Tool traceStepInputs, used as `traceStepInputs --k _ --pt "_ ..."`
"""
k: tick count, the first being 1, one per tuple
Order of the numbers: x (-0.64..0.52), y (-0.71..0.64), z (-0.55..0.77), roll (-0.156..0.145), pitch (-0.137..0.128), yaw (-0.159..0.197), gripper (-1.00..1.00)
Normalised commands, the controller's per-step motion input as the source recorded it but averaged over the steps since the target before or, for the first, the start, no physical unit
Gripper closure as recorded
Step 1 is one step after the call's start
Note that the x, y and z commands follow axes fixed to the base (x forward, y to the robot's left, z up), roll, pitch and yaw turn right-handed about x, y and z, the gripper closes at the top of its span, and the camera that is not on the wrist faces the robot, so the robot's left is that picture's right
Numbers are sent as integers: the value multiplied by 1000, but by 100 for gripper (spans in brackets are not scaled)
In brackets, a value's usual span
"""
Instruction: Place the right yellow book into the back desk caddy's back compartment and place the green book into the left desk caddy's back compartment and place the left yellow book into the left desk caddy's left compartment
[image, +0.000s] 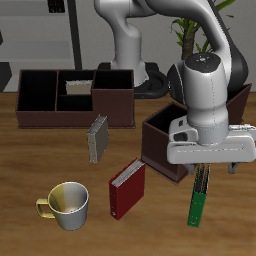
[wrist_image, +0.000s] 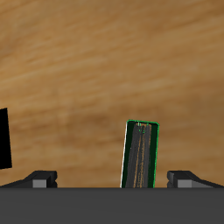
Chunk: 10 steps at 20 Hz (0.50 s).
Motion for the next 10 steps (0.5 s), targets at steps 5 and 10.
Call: traceStepInputs --k 5,10 --pt "18 -126 -167 3 20 -14 -100" --pt "-11 -106 -201 -10 16 2 -100"
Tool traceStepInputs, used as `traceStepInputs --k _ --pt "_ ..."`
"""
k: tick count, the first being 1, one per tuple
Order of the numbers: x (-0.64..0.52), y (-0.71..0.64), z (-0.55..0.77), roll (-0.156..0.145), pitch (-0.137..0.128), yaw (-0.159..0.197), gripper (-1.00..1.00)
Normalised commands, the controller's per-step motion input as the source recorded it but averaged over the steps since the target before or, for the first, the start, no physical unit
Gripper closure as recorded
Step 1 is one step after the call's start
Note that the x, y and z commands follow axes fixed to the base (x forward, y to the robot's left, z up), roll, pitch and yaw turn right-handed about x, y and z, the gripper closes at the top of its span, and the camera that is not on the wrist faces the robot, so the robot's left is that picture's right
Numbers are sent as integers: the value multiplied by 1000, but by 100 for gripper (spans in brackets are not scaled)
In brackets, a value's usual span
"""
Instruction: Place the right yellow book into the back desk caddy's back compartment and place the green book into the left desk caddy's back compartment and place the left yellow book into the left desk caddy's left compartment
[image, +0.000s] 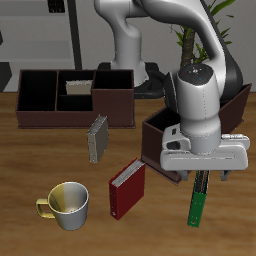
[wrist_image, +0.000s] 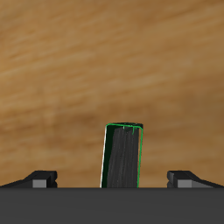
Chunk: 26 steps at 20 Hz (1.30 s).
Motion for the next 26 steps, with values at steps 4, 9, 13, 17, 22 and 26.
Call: traceStepInputs --k 4,9,13,17,22,26 --pt "132 -224 -31 -14 36 -22 -100" --pt "24 -47 32 8 16 16 -100" --pt "-30 165 -144 1 37 24 -100" --pt "54 89 -186 -18 35 11 -100" --pt "2 53 -62 -62 3 47 -100" --pt "47 -81 19 -125 4 -15 -100"
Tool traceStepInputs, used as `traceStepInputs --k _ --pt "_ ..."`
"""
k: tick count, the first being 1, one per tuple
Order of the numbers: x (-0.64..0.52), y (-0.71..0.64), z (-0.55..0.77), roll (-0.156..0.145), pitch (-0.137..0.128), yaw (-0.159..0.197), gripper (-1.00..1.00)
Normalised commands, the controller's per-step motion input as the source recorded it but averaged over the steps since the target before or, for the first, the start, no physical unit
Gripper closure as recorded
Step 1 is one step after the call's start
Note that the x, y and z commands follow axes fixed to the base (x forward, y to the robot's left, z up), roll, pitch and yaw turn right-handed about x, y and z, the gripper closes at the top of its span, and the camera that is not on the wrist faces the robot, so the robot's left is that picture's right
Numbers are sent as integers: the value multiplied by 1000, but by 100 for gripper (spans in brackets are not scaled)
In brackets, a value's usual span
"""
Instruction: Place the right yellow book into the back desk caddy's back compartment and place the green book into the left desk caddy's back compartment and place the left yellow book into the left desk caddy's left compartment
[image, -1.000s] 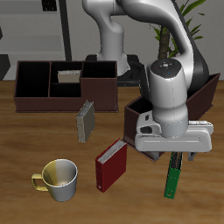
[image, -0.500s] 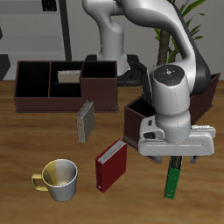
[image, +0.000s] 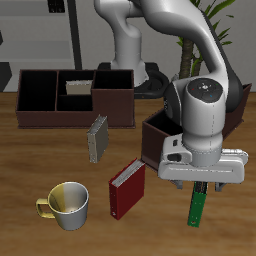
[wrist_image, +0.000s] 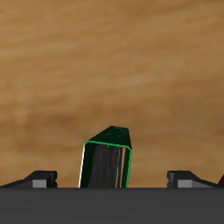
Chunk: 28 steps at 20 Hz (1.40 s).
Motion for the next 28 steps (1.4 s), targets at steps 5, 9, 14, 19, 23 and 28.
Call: traceStepInputs --k 5,9,14,19,23,28 --pt "60 -174 -17 -81 33 9 -100" --pt "32 -64 -98 -68 27 -5 -100" --pt "-51 46 -69 -30 2 24 100" --pt "-58 126 -100 40 30 -18 100" --pt "-90 207 -125 47 8 -20 100" --pt "-131 -46 211 24 -51 0 100"
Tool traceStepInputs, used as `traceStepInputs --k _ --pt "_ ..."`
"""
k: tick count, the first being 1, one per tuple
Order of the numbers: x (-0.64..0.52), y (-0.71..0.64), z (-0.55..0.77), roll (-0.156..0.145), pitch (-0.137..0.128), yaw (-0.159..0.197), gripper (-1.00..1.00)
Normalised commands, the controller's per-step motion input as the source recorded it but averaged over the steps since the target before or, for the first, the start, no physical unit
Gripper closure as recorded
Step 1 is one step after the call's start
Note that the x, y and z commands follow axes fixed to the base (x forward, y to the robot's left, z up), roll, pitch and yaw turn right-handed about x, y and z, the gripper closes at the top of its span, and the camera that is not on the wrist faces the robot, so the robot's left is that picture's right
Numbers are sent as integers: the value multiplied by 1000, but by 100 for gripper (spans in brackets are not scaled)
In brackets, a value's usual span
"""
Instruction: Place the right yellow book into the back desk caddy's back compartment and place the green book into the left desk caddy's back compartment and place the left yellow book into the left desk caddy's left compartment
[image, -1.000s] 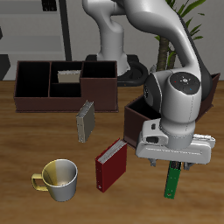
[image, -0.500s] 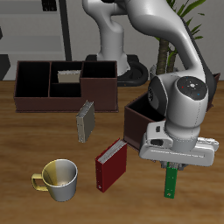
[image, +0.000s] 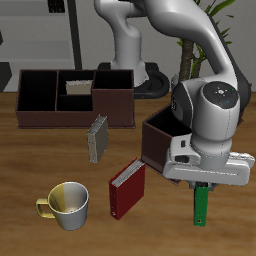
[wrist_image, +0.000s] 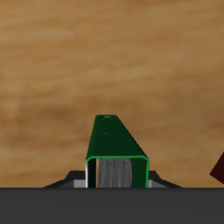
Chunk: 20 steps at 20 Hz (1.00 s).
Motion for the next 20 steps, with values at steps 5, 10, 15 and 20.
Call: traceStepInputs --k 5,10,15,20 --pt "-391 -343 974 9 -98 -70 100" --pt "-647 -551 1434 -1 -171 -67 100" --pt "-624 -553 1115 -44 -149 18 100" --pt "-690 -401 663 -19 -73 -90 100"
